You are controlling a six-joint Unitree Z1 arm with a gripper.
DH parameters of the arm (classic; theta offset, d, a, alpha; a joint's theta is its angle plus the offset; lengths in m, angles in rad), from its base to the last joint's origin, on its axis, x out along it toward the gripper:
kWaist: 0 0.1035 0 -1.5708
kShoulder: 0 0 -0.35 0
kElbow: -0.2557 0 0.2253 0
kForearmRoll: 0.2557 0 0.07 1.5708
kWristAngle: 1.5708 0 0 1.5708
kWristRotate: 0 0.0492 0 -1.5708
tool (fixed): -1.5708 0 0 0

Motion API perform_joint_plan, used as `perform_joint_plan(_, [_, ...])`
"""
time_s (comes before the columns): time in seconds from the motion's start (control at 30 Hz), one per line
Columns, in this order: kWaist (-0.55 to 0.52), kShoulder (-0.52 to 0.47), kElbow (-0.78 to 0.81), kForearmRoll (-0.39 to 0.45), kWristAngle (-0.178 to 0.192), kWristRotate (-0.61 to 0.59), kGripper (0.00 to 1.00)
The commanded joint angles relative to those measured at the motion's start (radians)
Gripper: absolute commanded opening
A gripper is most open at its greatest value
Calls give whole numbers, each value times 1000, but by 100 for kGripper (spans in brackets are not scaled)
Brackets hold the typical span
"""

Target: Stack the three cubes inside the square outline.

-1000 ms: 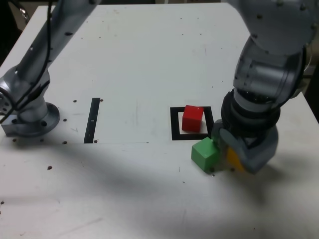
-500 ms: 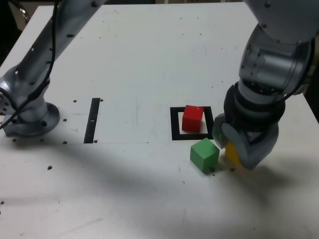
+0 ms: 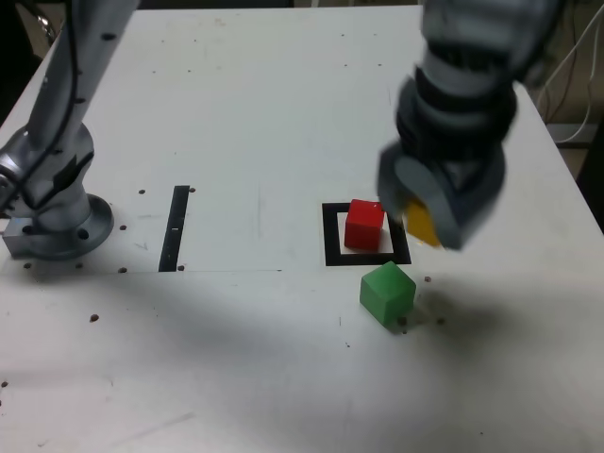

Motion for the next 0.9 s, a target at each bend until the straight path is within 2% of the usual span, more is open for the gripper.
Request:
perform_joint_plan(0.0, [23,-37,37,20,-6,-53,12])
perform_joint_plan(0.17, [89,-108,163,22,-20,-201,12])
perform_joint_plan(0.33, [140,-169,277,-1,-33,-291,12])
perform_joint_plan(0.6, [190,-220,412,-141,-79,-304,12])
perform_joint_plan(0.87, [206,-208,474,-209,-85,-298,12])
